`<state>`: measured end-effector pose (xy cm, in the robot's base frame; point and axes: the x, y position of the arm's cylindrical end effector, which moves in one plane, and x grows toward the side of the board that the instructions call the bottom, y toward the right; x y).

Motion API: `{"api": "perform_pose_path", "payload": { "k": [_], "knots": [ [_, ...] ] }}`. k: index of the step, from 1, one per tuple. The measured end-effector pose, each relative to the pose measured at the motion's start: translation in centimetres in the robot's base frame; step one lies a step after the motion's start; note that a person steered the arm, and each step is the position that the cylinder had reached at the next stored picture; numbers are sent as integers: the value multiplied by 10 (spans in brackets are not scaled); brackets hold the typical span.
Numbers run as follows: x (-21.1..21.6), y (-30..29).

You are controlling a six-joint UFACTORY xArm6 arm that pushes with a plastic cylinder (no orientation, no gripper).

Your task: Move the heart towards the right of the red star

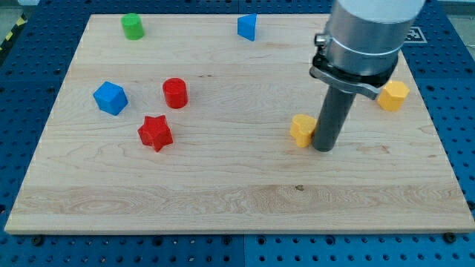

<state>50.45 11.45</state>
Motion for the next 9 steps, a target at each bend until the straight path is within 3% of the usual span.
{"api": "perform_pose_path", "payload": {
  "k": [3,6,9],
  "knots": [
    [-1,28],
    [-2,-12],
    [-85,-26]
  ]
}}
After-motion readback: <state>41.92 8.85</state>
